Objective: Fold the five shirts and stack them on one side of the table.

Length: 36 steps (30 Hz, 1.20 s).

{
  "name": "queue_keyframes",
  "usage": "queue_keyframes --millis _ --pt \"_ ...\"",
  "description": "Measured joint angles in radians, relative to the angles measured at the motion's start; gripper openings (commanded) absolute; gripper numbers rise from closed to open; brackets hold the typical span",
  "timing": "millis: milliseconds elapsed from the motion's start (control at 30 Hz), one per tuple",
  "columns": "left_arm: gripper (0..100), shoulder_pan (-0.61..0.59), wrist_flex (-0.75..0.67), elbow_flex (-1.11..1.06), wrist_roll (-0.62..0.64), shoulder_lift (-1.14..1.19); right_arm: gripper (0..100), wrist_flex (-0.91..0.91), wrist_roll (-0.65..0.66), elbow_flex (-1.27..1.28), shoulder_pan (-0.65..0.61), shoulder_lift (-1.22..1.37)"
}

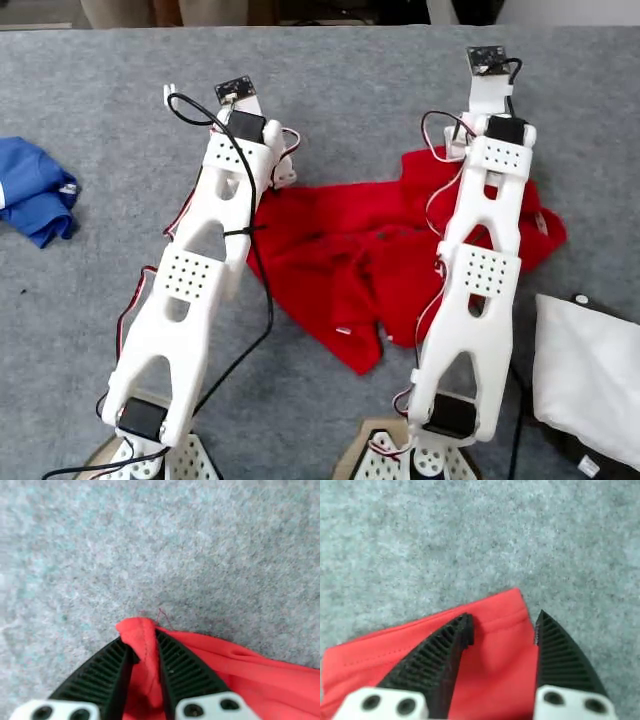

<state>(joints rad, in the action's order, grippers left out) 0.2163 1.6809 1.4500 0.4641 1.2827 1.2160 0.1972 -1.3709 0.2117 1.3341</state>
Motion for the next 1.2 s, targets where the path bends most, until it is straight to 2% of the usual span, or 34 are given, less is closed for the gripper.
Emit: queue_keyframes --millis 267,433,600,733,867,1200 --pt "2 -0.006 0.018 0.0 0.0 0.0 19.5 -0.002 0.005 0.0 0.0 0.002" --pt "2 -0.008 0.018 0.0 0.0 0.0 7.6 -0.077 0.006 0.015 0.0 0.002" --pt "2 -0.008 0.02 0.0 0.0 0.0 10.4 -0.201 0.006 0.091 0.015 0.002" --pt "2 -0.014 0.021 0.0 0.0 0.0 11.6 -0.206 0.006 0.094 0.017 0.002" --pt "2 -0.025 0.025 0.0 0.0 0.0 0.9 -0.186 0.054 0.094 0.017 0.002" --pt "2 -0.025 0.025 0.0 0.0 0.0 0.4 -0.17 0.058 0.092 0.018 0.0"
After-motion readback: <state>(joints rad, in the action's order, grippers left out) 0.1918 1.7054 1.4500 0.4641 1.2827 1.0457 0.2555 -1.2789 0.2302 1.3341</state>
